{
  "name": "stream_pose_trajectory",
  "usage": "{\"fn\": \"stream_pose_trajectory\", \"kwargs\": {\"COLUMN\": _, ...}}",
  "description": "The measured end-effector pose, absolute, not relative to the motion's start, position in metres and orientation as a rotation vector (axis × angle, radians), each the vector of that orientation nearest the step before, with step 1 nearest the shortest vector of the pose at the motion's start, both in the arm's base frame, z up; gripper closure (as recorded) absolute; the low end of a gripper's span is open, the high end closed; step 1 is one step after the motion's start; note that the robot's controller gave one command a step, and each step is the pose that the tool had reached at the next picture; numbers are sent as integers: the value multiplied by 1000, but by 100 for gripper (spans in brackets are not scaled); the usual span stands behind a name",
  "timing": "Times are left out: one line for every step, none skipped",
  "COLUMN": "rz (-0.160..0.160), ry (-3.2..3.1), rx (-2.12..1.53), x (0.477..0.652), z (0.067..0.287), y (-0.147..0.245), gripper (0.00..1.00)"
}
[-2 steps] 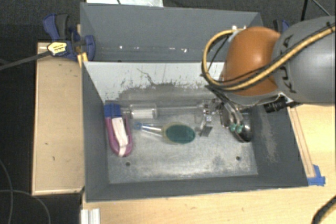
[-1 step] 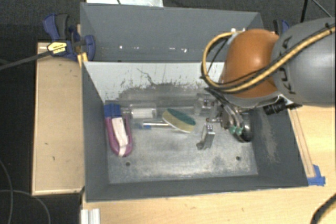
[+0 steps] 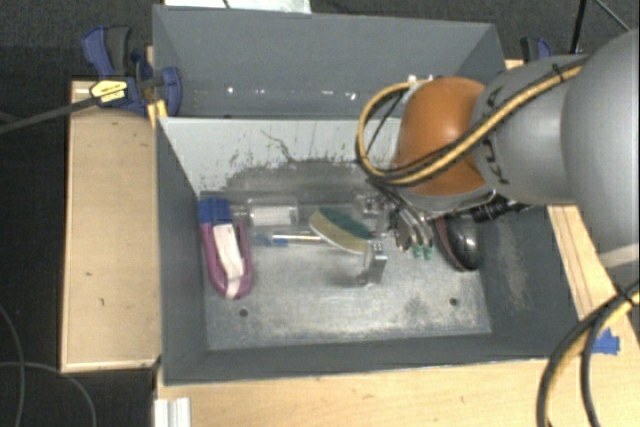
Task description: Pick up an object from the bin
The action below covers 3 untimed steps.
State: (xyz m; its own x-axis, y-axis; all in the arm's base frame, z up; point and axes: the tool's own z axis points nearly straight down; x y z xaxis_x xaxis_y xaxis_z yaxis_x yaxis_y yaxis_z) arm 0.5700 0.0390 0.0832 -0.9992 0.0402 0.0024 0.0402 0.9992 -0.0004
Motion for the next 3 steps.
{"fn": "stream_pose_trajectory", "kwargs": {"rz": 1, "ry": -3143, "rx": -58, "x": 571, "z": 88, "y": 39, "gripper": 100}}
{"fn": "stream_pose_trajectory", "kwargs": {"rz": -2, "ry": -3152, "rx": -42, "x": 576, "z": 199, "y": 41, "gripper": 100}}
{"fn": "stream_pose_trajectory", "kwargs": {"rz": 3, "ry": -3077, "rx": 673, "x": 551, "z": 279, "y": 13, "gripper": 100}}
